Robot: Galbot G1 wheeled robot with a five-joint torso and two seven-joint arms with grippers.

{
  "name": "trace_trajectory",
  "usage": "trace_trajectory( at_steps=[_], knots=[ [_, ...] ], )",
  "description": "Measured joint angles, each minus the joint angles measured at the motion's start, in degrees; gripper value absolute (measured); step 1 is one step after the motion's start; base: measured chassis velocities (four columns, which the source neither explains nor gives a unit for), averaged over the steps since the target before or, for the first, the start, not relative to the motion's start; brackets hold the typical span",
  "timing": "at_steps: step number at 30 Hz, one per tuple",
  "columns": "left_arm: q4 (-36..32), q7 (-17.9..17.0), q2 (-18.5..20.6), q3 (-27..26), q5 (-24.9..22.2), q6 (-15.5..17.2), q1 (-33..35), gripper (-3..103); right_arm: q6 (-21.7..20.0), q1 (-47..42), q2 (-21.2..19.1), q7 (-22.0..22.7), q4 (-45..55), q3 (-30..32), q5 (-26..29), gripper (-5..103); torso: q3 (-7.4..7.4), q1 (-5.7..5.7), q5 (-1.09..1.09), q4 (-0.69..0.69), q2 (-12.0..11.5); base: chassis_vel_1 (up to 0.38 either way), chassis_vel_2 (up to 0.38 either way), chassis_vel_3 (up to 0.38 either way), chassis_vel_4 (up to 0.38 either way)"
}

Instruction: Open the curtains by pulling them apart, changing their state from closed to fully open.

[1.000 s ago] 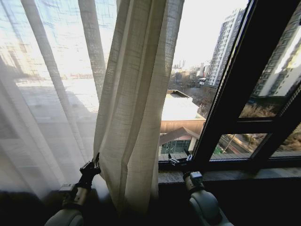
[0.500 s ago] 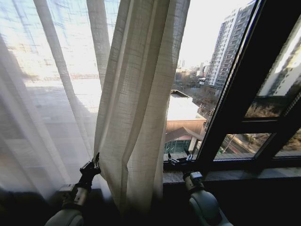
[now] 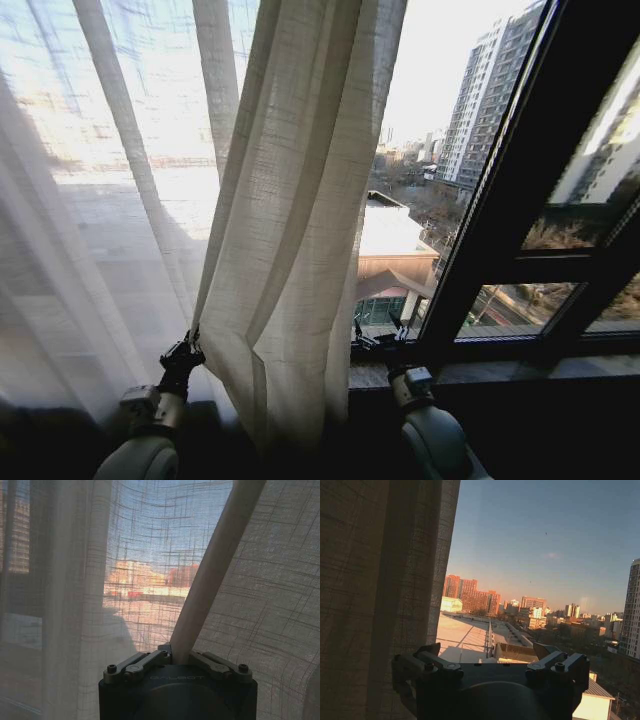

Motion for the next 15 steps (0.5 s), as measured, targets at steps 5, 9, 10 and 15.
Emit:
trace_trajectory(
  at_steps=[5,9,10,15],
  knots=[
    [0.08,-2.23,-0.29,-1.95,0.30,0.94,1.01,0,0.03,0.11,0.31,-0.17,-0.32,-0.62,0.00,100,0.00,0.00,0.00,0.02,0.00,0.000,0.000,0.000,0.000],
    [-2.15,2.29,-0.17,-0.70,0.58,1.16,2.05,12,0.03,0.47,0.47,-0.20,-0.47,-1.40,0.02,100,0.00,0.00,-0.01,0.00,0.00,0.000,0.000,0.000,0.000],
    [-2.74,5.08,0.00,-0.46,0.95,1.16,2.34,12,0.03,0.51,0.41,-0.20,-0.48,-1.40,0.05,100,0.00,0.00,-0.01,0.01,0.00,0.000,0.000,0.000,0.000],
    [-4.35,18.91,1.06,0.06,1.47,1.02,3.69,28,0.03,0.47,0.03,-0.19,-0.48,-0.94,0.15,100,0.00,0.00,0.01,0.00,0.00,0.000,0.000,0.000,0.000]
  ],
)
